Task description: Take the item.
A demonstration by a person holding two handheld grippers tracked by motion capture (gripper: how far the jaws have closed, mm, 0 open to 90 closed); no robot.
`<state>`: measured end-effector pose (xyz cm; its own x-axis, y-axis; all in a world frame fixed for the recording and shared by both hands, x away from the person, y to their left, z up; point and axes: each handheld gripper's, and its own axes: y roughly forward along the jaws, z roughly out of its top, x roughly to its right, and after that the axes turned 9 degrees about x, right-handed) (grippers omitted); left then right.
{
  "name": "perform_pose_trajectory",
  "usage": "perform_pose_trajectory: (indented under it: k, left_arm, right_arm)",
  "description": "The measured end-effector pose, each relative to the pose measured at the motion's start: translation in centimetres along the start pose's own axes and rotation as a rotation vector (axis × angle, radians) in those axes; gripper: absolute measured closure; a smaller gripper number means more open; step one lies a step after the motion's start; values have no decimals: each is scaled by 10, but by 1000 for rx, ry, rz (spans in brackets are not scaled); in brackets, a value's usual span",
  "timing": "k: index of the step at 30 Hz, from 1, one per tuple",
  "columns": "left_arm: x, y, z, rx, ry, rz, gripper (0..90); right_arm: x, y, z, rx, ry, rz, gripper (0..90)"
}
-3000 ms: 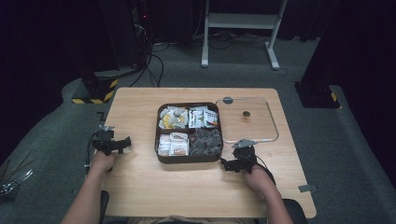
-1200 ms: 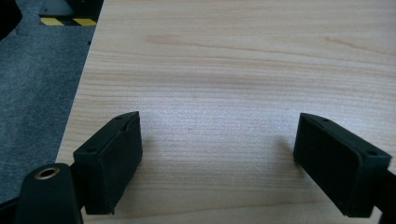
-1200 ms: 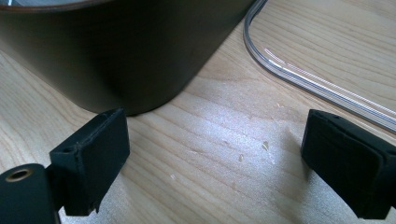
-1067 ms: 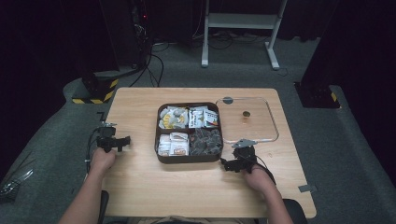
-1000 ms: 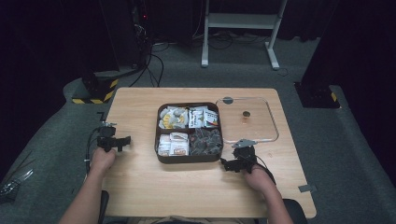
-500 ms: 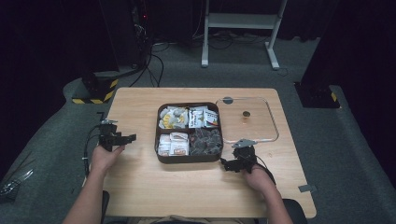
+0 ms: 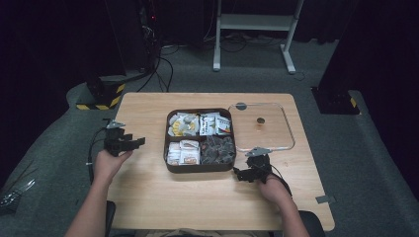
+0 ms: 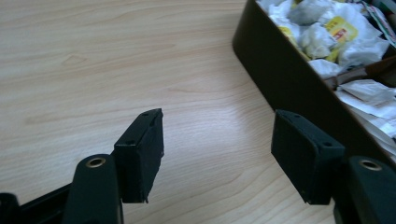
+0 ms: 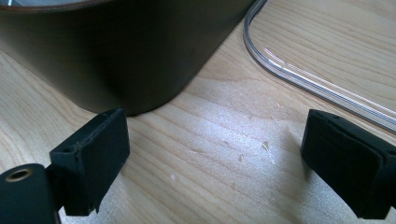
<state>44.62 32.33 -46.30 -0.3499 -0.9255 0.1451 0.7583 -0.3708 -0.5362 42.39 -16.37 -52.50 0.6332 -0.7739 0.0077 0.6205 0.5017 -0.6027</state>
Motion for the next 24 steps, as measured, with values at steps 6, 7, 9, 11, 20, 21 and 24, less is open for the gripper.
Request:
perform_pose_trajectory:
  k: [6,7,9,11,20,21,24]
  left_arm:
    - [19,2,12,20,64,-47,377]
    - [22,3,13,12,70,-62,377]
    - [29,7,14,-4,109,-84,394]
    - [32,7,15,-6,120,-84,395]
    - [39,10,24,10,146,-121,417]
    - [39,11,24,4,141,-135,417]
    - [39,16,27,-23,117,-171,451]
  right_arm:
    - [0,0,0,0,0,1,80]
    - [0,0,0,0,0,1,80]
    - [0,0,0,0,0,1,80]
    - [0,0,0,0,0,1,80]
    - [0,0,0,0,0,2,80]
    - [0,0,0,0,2,1,80]
    - [0,0,0,0,0,1,80]
